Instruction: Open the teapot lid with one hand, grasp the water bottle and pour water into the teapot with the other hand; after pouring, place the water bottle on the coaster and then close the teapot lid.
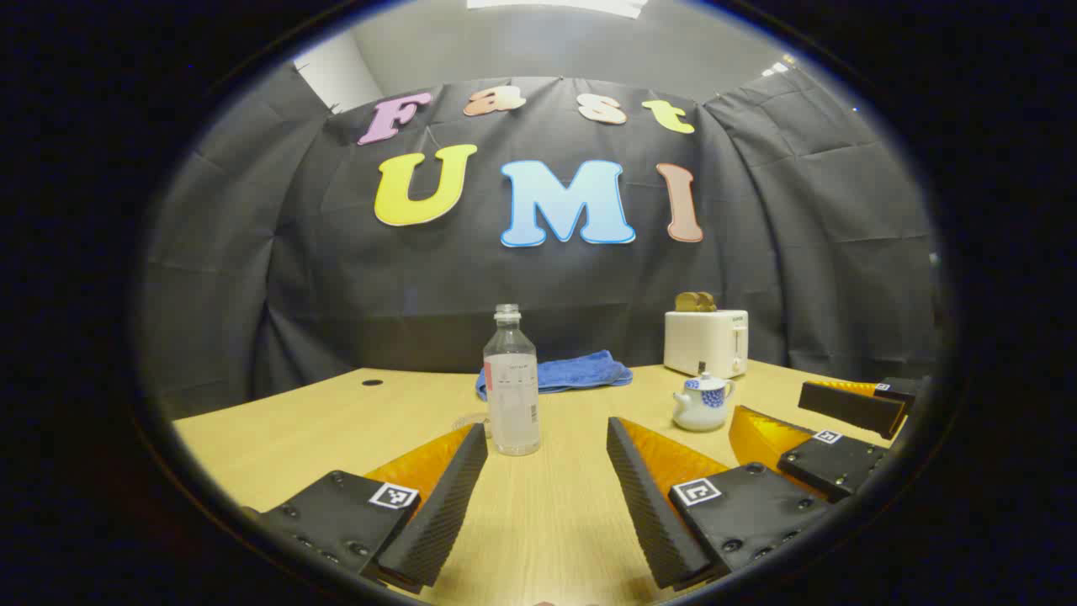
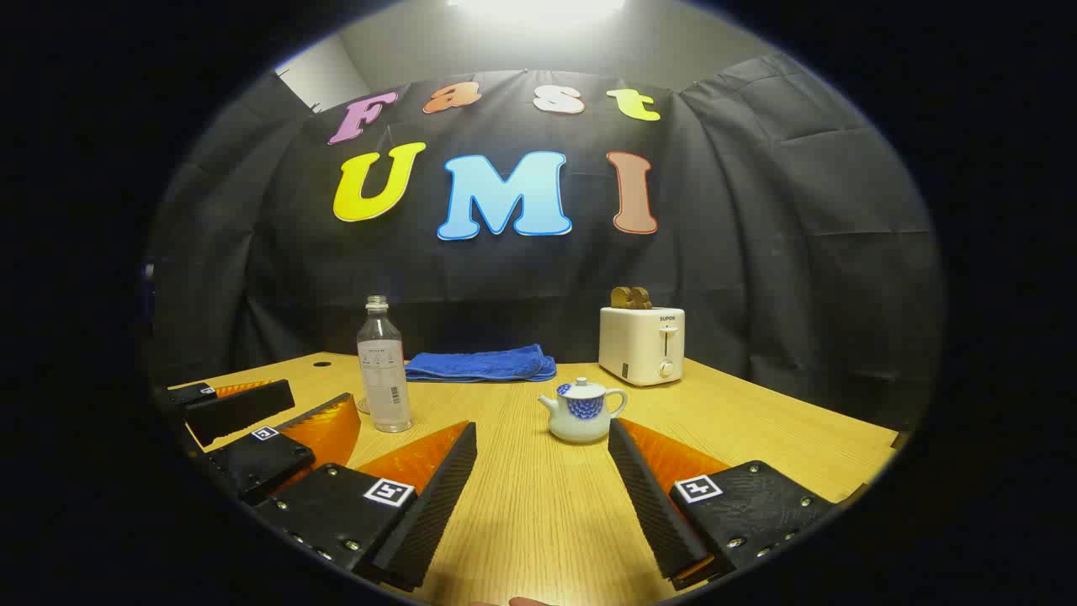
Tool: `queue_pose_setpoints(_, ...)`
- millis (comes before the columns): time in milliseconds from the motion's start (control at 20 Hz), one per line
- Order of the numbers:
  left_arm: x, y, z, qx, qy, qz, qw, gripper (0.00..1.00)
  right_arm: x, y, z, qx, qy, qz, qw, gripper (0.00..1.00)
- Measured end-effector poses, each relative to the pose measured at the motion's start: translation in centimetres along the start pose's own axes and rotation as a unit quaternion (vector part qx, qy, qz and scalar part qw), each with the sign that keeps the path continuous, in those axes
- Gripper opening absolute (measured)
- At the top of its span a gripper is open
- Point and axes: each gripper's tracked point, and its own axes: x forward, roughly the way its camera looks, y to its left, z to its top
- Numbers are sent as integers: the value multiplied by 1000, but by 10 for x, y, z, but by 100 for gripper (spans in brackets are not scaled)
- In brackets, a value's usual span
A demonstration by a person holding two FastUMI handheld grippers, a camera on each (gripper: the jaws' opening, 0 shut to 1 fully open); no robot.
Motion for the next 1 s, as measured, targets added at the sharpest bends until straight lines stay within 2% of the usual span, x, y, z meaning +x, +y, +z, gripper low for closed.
queue_pose_setpoints(250, -1, 0, 0, 0, 2, -2, 1000, 99, 2, 4, -2, 1, -1, 17, 1000, 96)
queue_pose_setpoints(350, 0, 3, 0, 1, 0, 9, 1000, 99, 3, 4, -1, -1, -3, 21, 1000, 97)
queue_pose_setpoints(900, 1, -2, -1, 1, -2, -4, 1000, 100, 3, 2, 1, -2, -3, 14, 1000, 96)
queue_pose_setpoints(1000, 2, 2, -5, 11, 9, 5, 1000, 100, 6, -2, 9, -4, -10, 10, 1000, 96)
